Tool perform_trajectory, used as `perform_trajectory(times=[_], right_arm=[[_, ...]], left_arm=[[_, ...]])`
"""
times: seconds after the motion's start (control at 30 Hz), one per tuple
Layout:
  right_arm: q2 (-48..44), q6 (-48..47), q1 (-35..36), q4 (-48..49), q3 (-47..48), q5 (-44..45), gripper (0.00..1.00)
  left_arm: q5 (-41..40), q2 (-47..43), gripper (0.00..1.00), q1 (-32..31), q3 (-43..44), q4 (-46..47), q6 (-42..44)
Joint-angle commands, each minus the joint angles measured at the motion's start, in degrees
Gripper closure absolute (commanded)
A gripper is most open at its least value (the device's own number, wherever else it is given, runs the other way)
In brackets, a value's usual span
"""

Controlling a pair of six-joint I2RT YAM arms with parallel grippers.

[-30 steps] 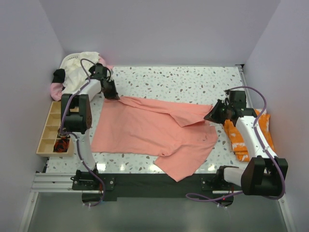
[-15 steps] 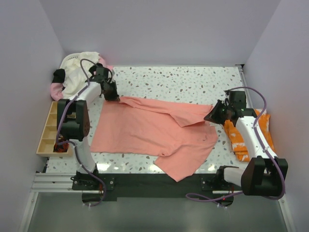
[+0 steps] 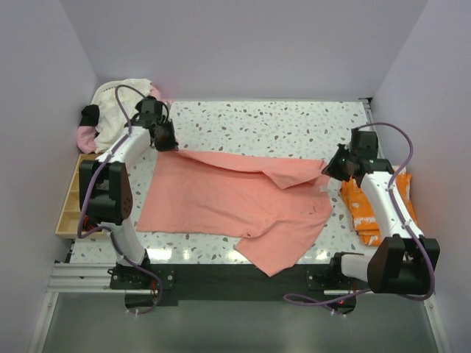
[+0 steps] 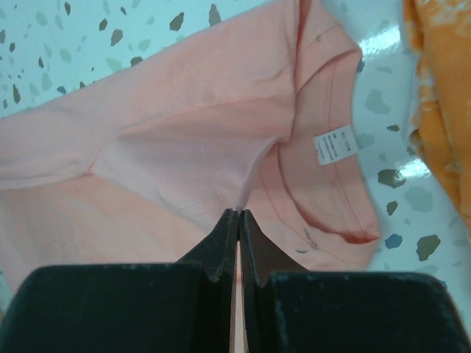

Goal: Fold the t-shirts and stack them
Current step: Fold the flattened tshirt in 1/3 of the way

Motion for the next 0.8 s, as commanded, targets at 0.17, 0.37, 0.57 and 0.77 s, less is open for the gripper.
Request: perform_trajectory(times=[0.17, 0.37, 0.57, 0.77], right_arm=[[4.0, -1.9, -0.1, 1.2, 5.5, 3.7, 1.00], [1.9, -2.2, -0.1, -3.3, 3.5, 0.3, 1.00], [-0.7, -2.0, -0.2, -6.1, -1.6, -2.3, 1.00], [-2.2, -1.4, -0.1, -6.5, -6.2, -1.0, 1.00]], left_arm=[[-2.4, -2.2, 1.00, 0.2, -4.0, 0.2, 2.1], [-1.1, -4.7, 1.00, 0.2, -8.4, 0.9, 1.8], [-1.5, -6.0, 1.00, 0.2, -11.1, 0.7, 1.9], [-2.1, -6.9, 1.00, 0.2, -13.8, 0.6, 2.1]])
